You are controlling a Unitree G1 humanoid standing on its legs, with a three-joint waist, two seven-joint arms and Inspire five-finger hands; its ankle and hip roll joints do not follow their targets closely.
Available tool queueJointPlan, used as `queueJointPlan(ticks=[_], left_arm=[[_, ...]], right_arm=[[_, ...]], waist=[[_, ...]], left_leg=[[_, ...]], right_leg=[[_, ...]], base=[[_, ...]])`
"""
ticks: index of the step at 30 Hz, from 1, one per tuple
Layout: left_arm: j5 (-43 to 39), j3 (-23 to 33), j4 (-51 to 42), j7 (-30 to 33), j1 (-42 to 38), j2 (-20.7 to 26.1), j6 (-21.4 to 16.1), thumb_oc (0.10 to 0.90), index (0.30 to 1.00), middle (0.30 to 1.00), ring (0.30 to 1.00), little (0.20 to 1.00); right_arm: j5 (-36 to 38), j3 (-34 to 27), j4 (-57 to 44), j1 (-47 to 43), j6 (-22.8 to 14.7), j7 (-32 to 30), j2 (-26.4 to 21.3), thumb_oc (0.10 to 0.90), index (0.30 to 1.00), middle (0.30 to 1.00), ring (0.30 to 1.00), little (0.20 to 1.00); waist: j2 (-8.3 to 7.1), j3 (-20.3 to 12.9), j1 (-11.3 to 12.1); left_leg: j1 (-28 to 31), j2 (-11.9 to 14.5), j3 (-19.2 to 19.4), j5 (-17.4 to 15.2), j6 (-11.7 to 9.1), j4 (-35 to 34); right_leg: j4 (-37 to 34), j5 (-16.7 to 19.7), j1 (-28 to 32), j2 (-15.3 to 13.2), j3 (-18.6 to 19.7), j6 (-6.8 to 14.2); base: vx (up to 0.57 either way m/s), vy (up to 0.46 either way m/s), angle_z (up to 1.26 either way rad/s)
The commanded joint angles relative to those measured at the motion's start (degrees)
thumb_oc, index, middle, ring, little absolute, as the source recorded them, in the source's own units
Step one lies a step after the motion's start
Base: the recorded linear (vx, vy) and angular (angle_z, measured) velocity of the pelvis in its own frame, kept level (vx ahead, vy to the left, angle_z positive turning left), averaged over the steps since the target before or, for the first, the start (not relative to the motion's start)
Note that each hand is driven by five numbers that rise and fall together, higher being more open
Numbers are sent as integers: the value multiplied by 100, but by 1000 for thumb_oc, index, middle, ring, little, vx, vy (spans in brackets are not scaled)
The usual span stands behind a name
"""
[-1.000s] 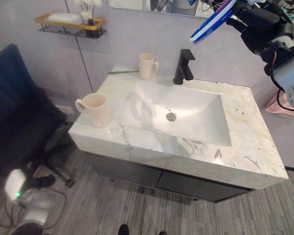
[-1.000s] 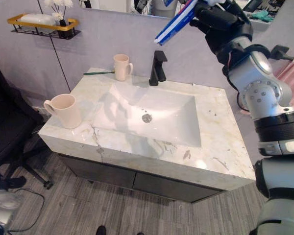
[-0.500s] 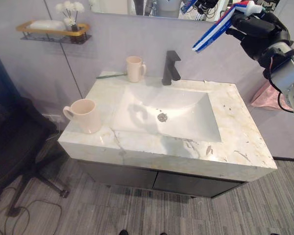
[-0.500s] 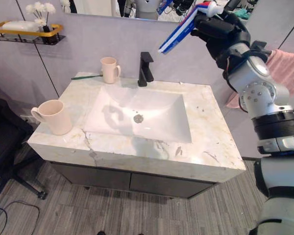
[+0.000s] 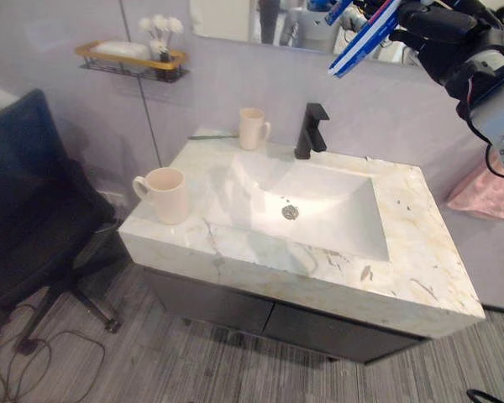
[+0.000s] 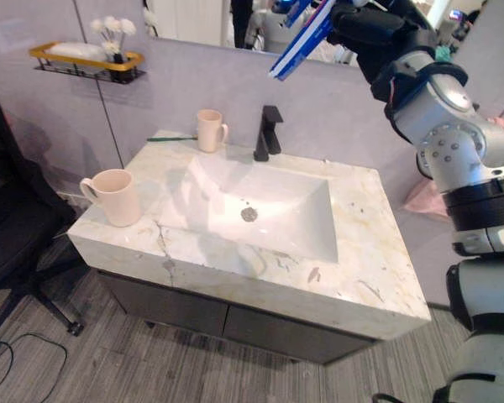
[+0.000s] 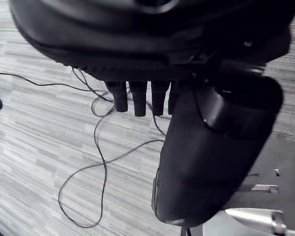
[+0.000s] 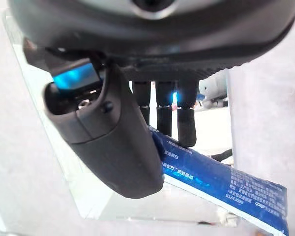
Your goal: Organize the bathroom.
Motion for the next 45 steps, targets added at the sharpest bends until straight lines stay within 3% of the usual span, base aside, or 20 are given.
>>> queueJointPlan(ticks=[1, 4, 6, 7, 14, 20, 23, 25, 28, 29, 31, 32, 33, 35, 37, 39, 40, 41, 43, 45], left_arm=[[447, -275, 234, -155, -81, 352, 212, 800, 900, 900, 900, 900], [583, -421, 212, -254, -272, 326, 245, 800, 900, 900, 900, 900], [662, -481, 163, -281, -281, 280, 126, 800, 900, 900, 900, 900], [494, -550, 143, -288, -272, 277, 68, 800, 900, 900, 900, 900], [149, -533, 194, -37, -282, 258, 255, 800, 900, 900, 900, 900], [423, -352, 331, -85, 16, 258, 308, 800, 900, 900, 900, 900], [729, -300, 303, -187, 34, 313, 289, 800, 900, 900, 900, 900], [1268, -317, 267, -375, -78, 503, 399, 800, 900, 900, 900, 900], [1328, -466, 186, -414, -294, 616, 621, 800, 900, 900, 900, 900], [1279, -496, 172, -367, -333, 608, 622, 800, 900, 900, 900, 900], [1263, -610, 153, -267, -416, 518, 507, 800, 900, 900, 900, 900], [1289, -623, 159, -260, -430, 503, 480, 800, 900, 900, 900, 900], [1362, -738, 167, -141, -465, 450, 380, 800, 900, 900, 900, 900], [1286, -816, 152, -123, -534, 428, 271, 800, 900, 900, 900, 900], [1750, -783, 168, -364, -606, 516, 260, 800, 900, 900, 900, 900], [1916, -726, 159, -571, -636, 608, 281, 800, 900, 900, 900, 900], [1884, -796, 164, -610, -664, 621, 313, 800, 900, 900, 900, 900], [1810, -832, 142, -538, -629, 549, 329, 800, 900, 900, 900, 900], [1800, -834, 136, -519, -619, 525, 334, 800, 900, 900, 900, 900], [1630, -872, 183, -293, -523, 409, 347, 800, 900, 900, 900, 900]], right_arm=[[-202, -681, 135, -1128, -574, 223, -157, 400, 300, 300, 300, 300], [-278, -787, 328, -1099, -586, 412, -296, 400, 300, 300, 300, 300], [-298, -848, 450, -959, -726, 595, -488, 400, 300, 300, 300, 300], [-398, -915, 386, -878, -779, 545, -434, 400, 300, 300, 300, 300], [-576, -989, 342, -747, -995, 470, -334, 400, 300, 300, 300, 300], [-459, -887, 312, -826, -1007, 460, -440, 400, 300, 300, 300, 300], [-409, -987, 75, -684, -1009, 359, -541, 400, 300, 300, 300, 300], [-518, -1133, -2, -682, -786, 220, -731, 400, 300, 300, 300, 300], [-552, -1145, -106, -854, -615, 211, -762, 400, 300, 300, 300, 300], [-530, -1120, -149, -885, -619, 176, -782, 400, 300, 300, 300, 300], [-492, -1009, -273, -1096, -534, 0, -876, 400, 300, 300, 300, 300], [-498, -997, -286, -1120, -524, -26, -884, 400, 300, 300, 300, 300], [-547, -1016, -356, -1152, -509, -102, -882, 400, 300, 300, 300, 300], [-673, -1082, -358, -1119, -510, 10, -865, 400, 300, 300, 300, 300], [-717, -1004, -59, -1120, -689, 240, -829, 400, 300, 300, 300, 300], [-701, -904, 96, -1245, -755, 367, -777, 400, 300, 300, 300, 300], [-669, -841, 62, -1325, -777, 323, -732, 400, 300, 300, 300, 300], [-640, -798, -103, -1394, -733, 154, -678, 400, 300, 300, 300, 300], [-645, -796, -141, -1401, -721, 116, -656, 400, 300, 300, 300, 300], [-689, -676, -231, -1412, -822, -41, -436, 400, 300, 300, 300, 300]], waist=[[-269, -476, -83], [-102, -508, -268], [115, -455, -466], [124, -414, -459], [166, -392, -465], [181, -456, -410], [269, -437, -492], [254, -522, -665], [136, -656, -794], [113, -666, -802], [-79, -623, -825], [-69, -601, -826], [-126, -499, -768], [-176, -405, -677], [-147, -459, -689], [-158, -560, -696], [-128, -615, -650], [-90, -634, -602], [-78, -636, -592], [76, -602, -608]], left_leg=[[576, 116, 635, -1349, 255, 1462], [942, -177, 798, -1203, 178, 628], [1053, -337, 940, -868, 95, -63], [945, -463, 780, -688, 136, -193], [733, -780, 556, -567, 181, -349], [689, -905, 627, -577, 245, -452], [703, -830, 526, -558, 350, -559], [627, -838, 433, -607, 397, -490], [484, -918, 342, -757, 349, -138], [412, -899, 346, -756, 345, -10], [-50, -755, 267, -1052, 261, 1418], [-175, -705, 208, -1083, 239, 1685], [-661, -585, -44, -846, 116, 2605], [-1160, -246, -242, -551, 57, 3070], [-668, 168, -394, -850, 189, 1776], [-143, 147, -576, -680, 199, 770], [20, 288, -842, -328, 70, 176], [54, 424, -1014, -94, -61, -53], [61, 443, -1061, -60, -79, -84], [190, 456, -669, -111, -156, -171]], right_leg=[[35, 147, -162, 122, 436, 409], [-129, 267, -239, 95, 429, 558], [-70, 274, -453, 10, 523, 658], [-156, 429, -504, -18, 587, 651], [-324, 688, -713, -144, 943, 829], [-286, 706, -766, -287, 1077, 1009], [382, 481, -971, -434, 1353, 1082], [677, 264, -1142, -167, 1764, 1042], [529, 171, -1008, -12, 1687, 913], [551, 182, -1018, 5, 1708, 862], [800, 25, -1010, -24, 1714, 621], [825, 7, -1011, 2, 1698, 584], [870, -5, -946, 58, 1683, 407], [888, 42, -872, 103, 1546, 229], [835, -35, -752, 133, 1465, 290], [740, -51, -763, 80, 1531, 389], [690, -55, -806, 68, 1564, 435], [667, -73, -778, 4, 1593, 472], [662, -79, -762, -16, 1606, 484], [793, -147, -729, -372, 1504, 674]], base=[[-4, 273, 68], [-45, 297, 77], [-106, 361, 100], [-91, 196, 109], [-62, 168, 57], [-33, 176, -9], [-5, 118, -15], [46, 2, 2], [89, -79, 60], [100, -166, 49], [55, -168, 16], [3, -161, 30], [-49, -138, 56], [8, -92, 43], [204, 132, -4], [160, 187, 1], [165, 216, -2], [164, 214, -22], [129, 177, -32], [193, 346, -44]])
